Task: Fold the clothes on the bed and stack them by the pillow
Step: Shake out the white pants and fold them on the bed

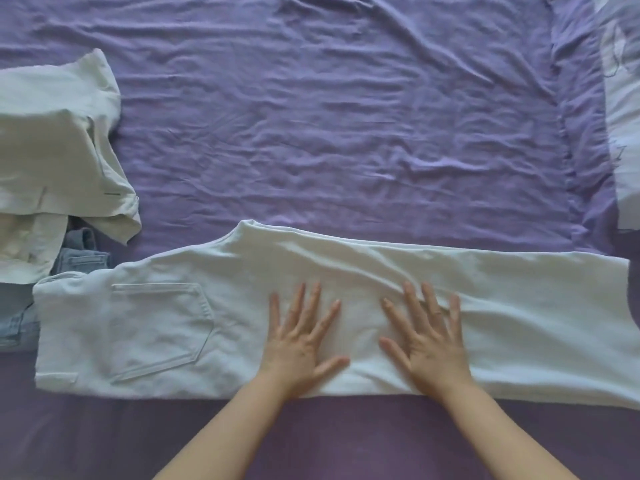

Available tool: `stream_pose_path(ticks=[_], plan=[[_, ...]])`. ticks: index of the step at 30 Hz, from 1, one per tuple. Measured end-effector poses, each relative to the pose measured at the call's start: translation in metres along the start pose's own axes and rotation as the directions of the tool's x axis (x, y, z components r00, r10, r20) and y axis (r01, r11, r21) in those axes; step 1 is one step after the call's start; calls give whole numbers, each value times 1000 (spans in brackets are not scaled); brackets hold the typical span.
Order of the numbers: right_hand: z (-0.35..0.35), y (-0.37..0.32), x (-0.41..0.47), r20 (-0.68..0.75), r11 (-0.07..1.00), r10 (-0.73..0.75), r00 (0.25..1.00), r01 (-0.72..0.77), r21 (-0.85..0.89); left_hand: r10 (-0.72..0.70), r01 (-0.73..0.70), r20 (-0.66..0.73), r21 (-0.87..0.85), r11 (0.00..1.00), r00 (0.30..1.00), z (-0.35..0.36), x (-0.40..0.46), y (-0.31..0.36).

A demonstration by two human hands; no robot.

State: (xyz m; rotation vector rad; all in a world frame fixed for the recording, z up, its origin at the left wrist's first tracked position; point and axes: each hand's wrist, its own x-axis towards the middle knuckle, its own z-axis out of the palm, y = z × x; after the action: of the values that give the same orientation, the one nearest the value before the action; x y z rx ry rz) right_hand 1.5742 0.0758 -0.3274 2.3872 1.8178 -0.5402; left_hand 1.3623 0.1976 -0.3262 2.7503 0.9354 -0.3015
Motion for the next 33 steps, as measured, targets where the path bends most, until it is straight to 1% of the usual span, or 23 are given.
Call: stream_pose_path(ticks=[3,7,9,12,13,14,15,16,17,20,22,24,25,26,27,28,29,30,31,33], plan=[[3,1,-11,32,999,38,999,-37,-21,-29,28,30,17,999,999,9,-21,-7],[-12,-15,-9,48,993,116,992,-116,-1,-34,34,75,1,999,997,1,-20,-10],[-24,-37,3,40,998,65,997,-66,22,-61,62,76,-8,998,995,-1,-24,-15],[-29,-89,25,14,992,-118,993,117,41,-198,199,30,-20,980,980,-2,-36,-43],[-27,-108,32,17,987,-154,988,153,49,-230,231,15,-30,973,973,-4,-42,-55],[-24,-127,38,23,984,-173,985,172,54,-231,231,4,-35,972,973,-5,-48,-67],[-20,-144,44,26,983,-178,984,176,54,-200,200,-4,-24,980,980,-5,-55,-79],[-15,-159,49,28,984,-170,985,168,50,-166,166,-2,5,986,986,-5,-62,-90],[-10,-170,53,39,988,-153,987,151,44,-162,162,-1,38,986,987,-5,-69,-101],[4,-184,60,51,994,-107,993,108,0,-324,324,-6,32,946,946,-6,-90,-139],[5,-184,61,54,995,-94,994,95,-19,-385,384,8,39,922,923,-12,-107,-165],[3,-186,60,84,997,-68,994,70,-27,-434,434,-12,47,900,901,-21,-123,-189],[0,-187,59,103,999,-42,994,44,-17,-482,483,-32,34,875,876,-25,-127,-199],[-5,-195,60,113,1000,-26,993,26,1,-557,558,-60,4,830,829,-31,-135,-210],[-10,-207,61,111,1000,-25,993,24,15,-642,640,-90,-46,767,762,-36,-140,-221],[-18,-222,61,115,999,-49,992,46,26,-727,715,-89,-135,686,680,-42,-145,-233],[-25,-241,60,109,994,-103,989,99,38,-797,766,-58,-244,595,601,-46,-149,-244],[-31,-262,61,101,985,-170,980,166,52,-840,787,7,-354,506,543,-50,-151,-253],[-35,-283,63,103,972,-232,967,226,71,-855,782,37,-428,453,517,-52,-153,-258],[-36,-321,71,107,946,-321,941,313,89,-875,773,-6,-467,430,484,-55,-154,-263]])
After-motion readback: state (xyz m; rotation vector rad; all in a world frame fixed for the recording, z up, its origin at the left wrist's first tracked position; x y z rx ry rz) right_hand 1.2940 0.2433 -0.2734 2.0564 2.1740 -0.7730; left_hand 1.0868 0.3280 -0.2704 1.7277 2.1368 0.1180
